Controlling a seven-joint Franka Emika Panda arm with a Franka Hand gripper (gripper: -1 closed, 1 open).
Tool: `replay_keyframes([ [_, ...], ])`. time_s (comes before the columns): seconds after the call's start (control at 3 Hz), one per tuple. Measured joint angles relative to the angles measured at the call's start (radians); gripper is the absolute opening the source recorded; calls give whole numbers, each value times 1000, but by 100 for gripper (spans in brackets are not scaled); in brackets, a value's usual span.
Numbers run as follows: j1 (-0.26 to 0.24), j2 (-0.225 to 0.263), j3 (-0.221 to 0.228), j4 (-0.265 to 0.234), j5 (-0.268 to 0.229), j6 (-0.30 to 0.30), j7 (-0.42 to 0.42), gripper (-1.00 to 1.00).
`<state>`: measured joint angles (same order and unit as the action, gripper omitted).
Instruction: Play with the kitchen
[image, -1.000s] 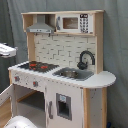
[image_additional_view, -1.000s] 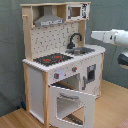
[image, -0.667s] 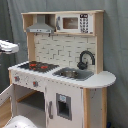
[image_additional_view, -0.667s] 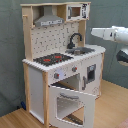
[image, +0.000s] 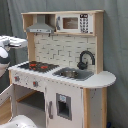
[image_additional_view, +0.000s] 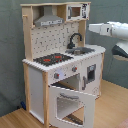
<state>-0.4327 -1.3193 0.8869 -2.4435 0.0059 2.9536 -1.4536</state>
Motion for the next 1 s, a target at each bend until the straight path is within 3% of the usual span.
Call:
replay_keyframes([
  [0.67, -69, 128, -22, 28, 0, 102, -84, 100],
  [1.0, -117, 205, -15, 79, 0, 130, -119, 100],
])
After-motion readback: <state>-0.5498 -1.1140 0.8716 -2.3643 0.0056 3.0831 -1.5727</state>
